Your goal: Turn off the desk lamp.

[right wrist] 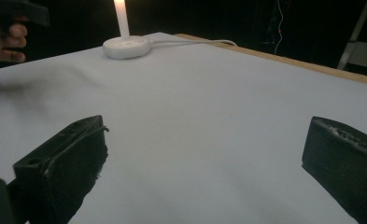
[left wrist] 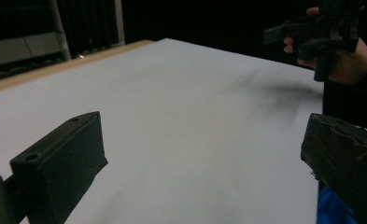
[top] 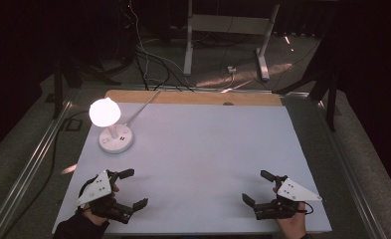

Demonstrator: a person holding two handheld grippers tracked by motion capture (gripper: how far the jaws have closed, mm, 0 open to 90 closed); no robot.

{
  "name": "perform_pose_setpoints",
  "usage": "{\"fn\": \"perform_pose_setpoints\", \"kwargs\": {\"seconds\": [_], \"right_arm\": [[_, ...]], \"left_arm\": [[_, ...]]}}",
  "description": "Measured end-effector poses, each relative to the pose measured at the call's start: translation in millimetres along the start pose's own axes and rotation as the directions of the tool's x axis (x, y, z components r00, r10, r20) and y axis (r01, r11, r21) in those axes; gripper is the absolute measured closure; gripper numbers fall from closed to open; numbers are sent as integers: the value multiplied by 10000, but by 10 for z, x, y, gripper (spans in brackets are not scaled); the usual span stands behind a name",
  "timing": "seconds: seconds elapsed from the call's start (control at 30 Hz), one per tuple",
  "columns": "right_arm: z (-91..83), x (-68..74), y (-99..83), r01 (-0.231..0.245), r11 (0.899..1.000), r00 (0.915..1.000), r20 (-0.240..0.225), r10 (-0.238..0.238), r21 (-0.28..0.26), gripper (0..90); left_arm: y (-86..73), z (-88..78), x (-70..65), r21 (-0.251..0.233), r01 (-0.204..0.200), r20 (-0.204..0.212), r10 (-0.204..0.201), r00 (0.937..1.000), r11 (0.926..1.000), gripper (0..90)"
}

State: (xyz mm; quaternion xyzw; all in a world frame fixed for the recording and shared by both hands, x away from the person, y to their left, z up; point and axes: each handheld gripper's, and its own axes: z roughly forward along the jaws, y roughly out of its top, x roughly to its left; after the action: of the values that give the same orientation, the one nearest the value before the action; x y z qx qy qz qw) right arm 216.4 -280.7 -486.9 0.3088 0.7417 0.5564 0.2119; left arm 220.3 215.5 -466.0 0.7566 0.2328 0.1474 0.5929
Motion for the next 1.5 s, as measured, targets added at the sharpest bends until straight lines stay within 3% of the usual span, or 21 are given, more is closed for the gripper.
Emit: {"fn": "perform_pose_setpoints", "kwargs": {"seconds": [0.13, 0.4, 0.7, 0.9, 0.97, 1.0, 1.07, 1.1, 1.33, 1.47, 1.5], "right_arm": [[-2, -1, 4, -59, 10000, 10000, -30, 59, -54, 0], [-8, -8, 6, -143, 9998, 9999, -51, 142, -118, 0], [-3, -16, 2, -257, 9996, 9996, -128, 255, -106, 0], [-3, -18, 3, -266, 9996, 9996, -127, 264, -120, 0], [-3, -20, 2, -276, 9995, 9995, -125, 275, -116, 0], [-2, -21, 2, -277, 9995, 9995, -132, 276, -121, 0], [-1, -21, 2, -301, 9995, 9994, -147, 300, -126, 0], [-1, -21, 2, -292, 9995, 9995, -148, 290, -125, 0], [-2, -29, 1, -317, 9994, 9994, -145, 315, -156, 0], [1, -29, 1, -297, 9995, 9995, -141, 295, -139, 0], [1, -29, 0, -295, 9995, 9995, -152, 293, -131, 0]], "left_arm": [[118, -42, 48, -94, -157, -221, 155, 9996, 9998, 5], [242, -79, 165, -116, -100, -593, 93, 9982, 9999, 5], [307, -74, 340, 59, 7, -1677, 3, 9858, 10000, 5], [346, -47, 442, 186, 149, -2352, -101, 9719, 9997, 5], [355, -32, 461, 198, 183, -2434, -130, 9698, 9996, 5], [363, -13, 474, 312, 219, -2635, -129, 9646, 9993, 5], [363, 3, 497, 202, 313, -2653, -248, 9639, 9993, 5], [363, 20, 512, 266, 359, -2852, -268, 9581, 9990, 5], [362, 90, 601, 354, 398, -3556, -246, 9343, 9986, 5], [360, 127, 669, 218, 718, -3768, -583, 9245, 9972, 5], [354, 142, 692, 292, 819, -3924, -639, 9176, 9962, 5]]}}
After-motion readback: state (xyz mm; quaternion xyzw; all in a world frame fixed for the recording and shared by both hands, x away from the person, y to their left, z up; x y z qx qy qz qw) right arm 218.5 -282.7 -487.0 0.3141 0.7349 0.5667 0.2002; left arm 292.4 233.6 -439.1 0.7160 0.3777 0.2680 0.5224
